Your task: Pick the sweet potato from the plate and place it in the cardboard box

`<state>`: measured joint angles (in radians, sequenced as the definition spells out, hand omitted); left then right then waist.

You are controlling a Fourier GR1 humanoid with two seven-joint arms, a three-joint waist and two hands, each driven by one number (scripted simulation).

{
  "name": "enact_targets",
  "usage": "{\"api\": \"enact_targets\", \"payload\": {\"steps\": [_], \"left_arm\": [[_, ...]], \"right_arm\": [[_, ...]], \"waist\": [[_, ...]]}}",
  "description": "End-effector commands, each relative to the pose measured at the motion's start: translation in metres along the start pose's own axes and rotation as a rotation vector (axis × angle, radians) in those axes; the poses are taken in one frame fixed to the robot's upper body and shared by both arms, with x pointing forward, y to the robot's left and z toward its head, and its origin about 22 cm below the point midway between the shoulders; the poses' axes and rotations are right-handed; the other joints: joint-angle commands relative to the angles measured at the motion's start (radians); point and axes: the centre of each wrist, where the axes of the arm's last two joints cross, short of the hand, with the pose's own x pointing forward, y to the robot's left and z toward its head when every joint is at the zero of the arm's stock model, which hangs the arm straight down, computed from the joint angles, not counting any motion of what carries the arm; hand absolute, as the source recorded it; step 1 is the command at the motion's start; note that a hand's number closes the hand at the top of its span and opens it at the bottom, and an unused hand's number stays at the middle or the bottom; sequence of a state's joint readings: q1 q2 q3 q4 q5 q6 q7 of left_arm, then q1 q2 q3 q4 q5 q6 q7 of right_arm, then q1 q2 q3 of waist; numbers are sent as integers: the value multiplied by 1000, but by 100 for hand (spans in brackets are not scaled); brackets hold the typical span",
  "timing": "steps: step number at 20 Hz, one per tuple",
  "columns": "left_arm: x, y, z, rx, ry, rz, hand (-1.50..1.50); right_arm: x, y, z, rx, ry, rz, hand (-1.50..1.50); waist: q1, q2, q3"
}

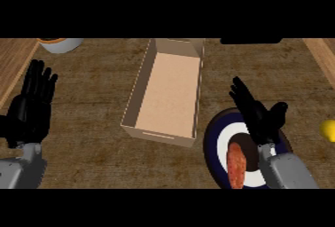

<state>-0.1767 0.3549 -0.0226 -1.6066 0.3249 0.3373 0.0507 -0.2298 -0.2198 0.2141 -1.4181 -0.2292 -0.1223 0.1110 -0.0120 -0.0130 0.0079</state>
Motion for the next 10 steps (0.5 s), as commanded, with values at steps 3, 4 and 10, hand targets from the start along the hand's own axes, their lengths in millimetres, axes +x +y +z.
{"api": "enact_targets", "payload": {"steps": [3,4,10], "left_arm": [[2,-22,8,-217,-5,-141,0],[-3,-25,10,-277,2,-181,0],[-20,-31,21,-395,59,-252,0]], "right_arm": [[-25,9,31,-253,120,63,-150],[-32,7,38,-307,179,71,-150],[-88,-56,89,-410,271,734,-150]], "waist": [[-23,5,-9],[-44,4,-10],[-90,13,-25]]}}
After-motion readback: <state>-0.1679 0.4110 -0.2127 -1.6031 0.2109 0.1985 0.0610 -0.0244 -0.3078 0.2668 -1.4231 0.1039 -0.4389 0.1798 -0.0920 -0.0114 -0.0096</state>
